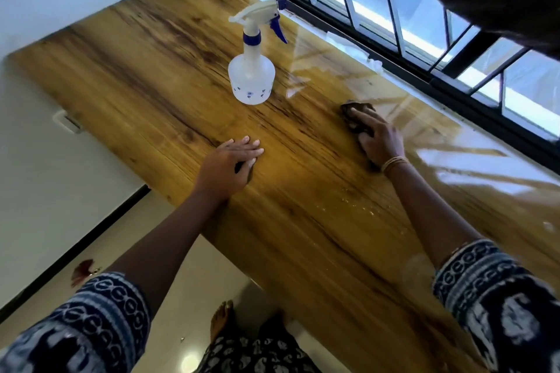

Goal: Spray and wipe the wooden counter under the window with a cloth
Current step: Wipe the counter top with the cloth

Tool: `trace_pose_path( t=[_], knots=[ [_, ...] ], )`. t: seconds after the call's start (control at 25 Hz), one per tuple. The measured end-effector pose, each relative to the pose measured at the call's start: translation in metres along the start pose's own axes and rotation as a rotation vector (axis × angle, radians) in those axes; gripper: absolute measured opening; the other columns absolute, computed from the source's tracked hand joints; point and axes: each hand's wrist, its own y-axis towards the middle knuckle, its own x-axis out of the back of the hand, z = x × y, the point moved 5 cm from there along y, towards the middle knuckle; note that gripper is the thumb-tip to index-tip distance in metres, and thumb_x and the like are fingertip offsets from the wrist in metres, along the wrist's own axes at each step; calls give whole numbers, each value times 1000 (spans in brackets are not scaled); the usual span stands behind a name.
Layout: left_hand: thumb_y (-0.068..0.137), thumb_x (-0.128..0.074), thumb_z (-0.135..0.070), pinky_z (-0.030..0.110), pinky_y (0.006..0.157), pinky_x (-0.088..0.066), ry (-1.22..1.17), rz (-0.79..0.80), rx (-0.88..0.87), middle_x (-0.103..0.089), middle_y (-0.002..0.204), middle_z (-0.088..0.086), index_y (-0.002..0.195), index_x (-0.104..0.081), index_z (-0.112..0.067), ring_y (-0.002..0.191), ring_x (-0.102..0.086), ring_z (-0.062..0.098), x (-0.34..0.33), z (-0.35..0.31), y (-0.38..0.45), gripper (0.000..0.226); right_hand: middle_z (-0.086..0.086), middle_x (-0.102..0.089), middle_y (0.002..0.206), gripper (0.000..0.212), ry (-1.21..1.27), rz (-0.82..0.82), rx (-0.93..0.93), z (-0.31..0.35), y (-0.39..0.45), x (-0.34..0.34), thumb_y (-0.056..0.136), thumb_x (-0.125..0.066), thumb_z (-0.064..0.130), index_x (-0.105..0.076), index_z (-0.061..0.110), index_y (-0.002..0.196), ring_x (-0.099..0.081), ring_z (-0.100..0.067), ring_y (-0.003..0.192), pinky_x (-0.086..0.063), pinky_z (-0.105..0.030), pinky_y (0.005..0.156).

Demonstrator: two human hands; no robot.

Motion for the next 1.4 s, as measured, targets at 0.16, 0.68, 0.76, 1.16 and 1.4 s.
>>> trace_pose_path(
  t=[0.16,0.68,0.76,1.16,1.4],
  knots=[
    [94,-53,-14,35,114,-27,96,81,-23,-51,140,-6,132,-57,-23,138,-38,10,-2,-2,2,39,4,-48,145,63,36,91,317,61,-71,-38,85,-56,4,-50,40,137,-47,-21,130,-50,-36,96],
    [97,-11,-46,44,116,-20,419,293,-141,-18,160,-4,150,-22,-36,148,-16,18,16,17,-46,56,-9,-63,128,55,297,-295,-506,-86,-136,39,74,-59,8,-64,24,127,-62,-18,105,-52,-42,96],
    [97,-13,-44,43,116,-20,445,267,-110,-20,159,-5,150,-23,-36,147,-19,17,18,17,-50,54,-5,-51,143,61,205,-213,-438,-70,-142,18,74,-55,14,-58,27,133,-52,-25,125,-43,-44,106],
    [94,-12,-42,44,118,-18,240,258,-104,-21,159,-4,150,-27,-31,148,-15,15,27,12,-49,58,2,-53,141,58,329,174,208,141,-201,-69,82,-52,-4,-57,23,133,-40,-8,131,-32,-28,112],
    [93,-17,-43,46,118,-17,197,134,-30,-29,156,1,147,-37,-23,147,-19,16,73,45,-53,61,-7,-54,140,57,334,-127,-277,60,-117,-27,84,-51,0,-56,24,136,-53,-24,125,-45,-35,102]
  ],
)
